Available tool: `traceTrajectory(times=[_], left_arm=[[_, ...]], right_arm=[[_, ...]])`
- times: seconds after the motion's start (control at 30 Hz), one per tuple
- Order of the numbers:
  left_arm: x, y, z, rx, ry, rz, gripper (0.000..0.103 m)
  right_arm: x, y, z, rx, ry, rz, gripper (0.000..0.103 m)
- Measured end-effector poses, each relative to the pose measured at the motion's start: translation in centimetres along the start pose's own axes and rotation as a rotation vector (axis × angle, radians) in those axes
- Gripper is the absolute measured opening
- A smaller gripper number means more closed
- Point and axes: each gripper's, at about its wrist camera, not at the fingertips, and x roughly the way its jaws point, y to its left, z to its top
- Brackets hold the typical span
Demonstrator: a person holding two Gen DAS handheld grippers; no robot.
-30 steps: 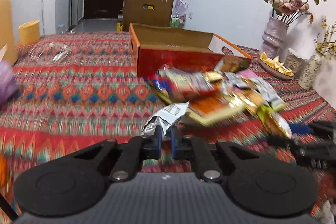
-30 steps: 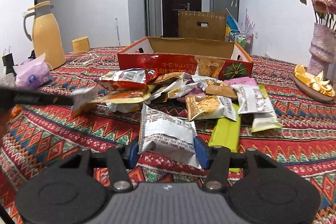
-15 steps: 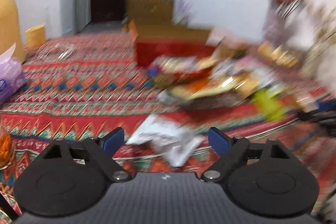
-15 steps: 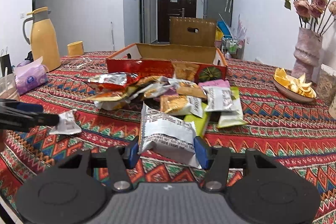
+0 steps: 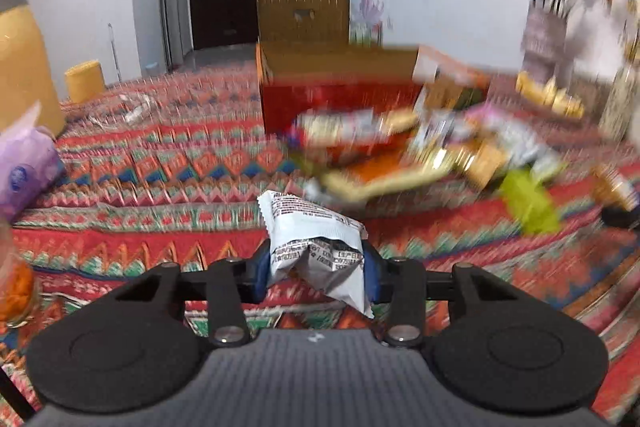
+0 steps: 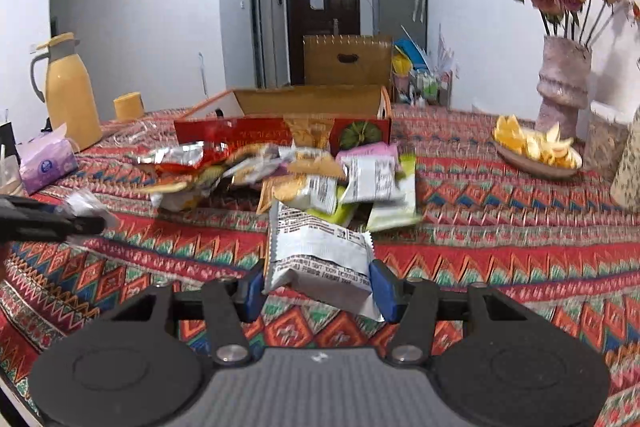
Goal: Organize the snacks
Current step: 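Carry the white packet with the right tool into the open box and release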
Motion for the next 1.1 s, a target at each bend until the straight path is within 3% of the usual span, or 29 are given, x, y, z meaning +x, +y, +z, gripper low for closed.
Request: traceTrajectory(times=[0.1,0.2,0.3,0.43,0.6,0.8,0.9,0.97,1.1], left_arm=[[-2.8,0.1,3.4,-0.049,-0.098,-0.037,0.044],[-2.3,-0.2,7.5,-0.047,-0.158,-0.077,0.044],[0.6,-1.0,11.8,-0.012,-0.156,-0.046,0.044],[6.0,-1.2,18.4,-0.017,-0.147,-0.057,0.045],[16.3,-0.7,24.0,-0.048,-0.063,0.006,0.045],[27.8,-0.4,25.3,-0.050,0.076,0.084,0.045],[31.0,-0.1,25.3,-0.048,0.097,0.111,0.053],[32.0,-0.1,25.0,-0.023,0.092,0.137,0.060],[32.4,-0.2,24.2,0.015,0.071,0.128,0.074]], right_arm=[[-0.2,-1.4,2.0,0.001,-0.037,0.053,0.053],[0.9,-2.5,4.9,-0.026,-0.079,0.111,0.053],[2.4,-3.2,8.9,-0.069,-0.128,0.169,0.053],[6.6,-4.1,15.6,-0.120,-0.166,0.198,0.053],[17.6,-4.9,22.7,-0.158,-0.067,0.148,0.053],[32.2,-5.0,25.4,-0.164,0.116,0.052,0.053],[36.6,-5.1,25.7,-0.159,0.159,0.000,0.054],[38.5,-5.1,25.4,-0.161,0.188,-0.043,0.069],[38.6,-5.2,25.4,-0.134,0.163,-0.041,0.085]])
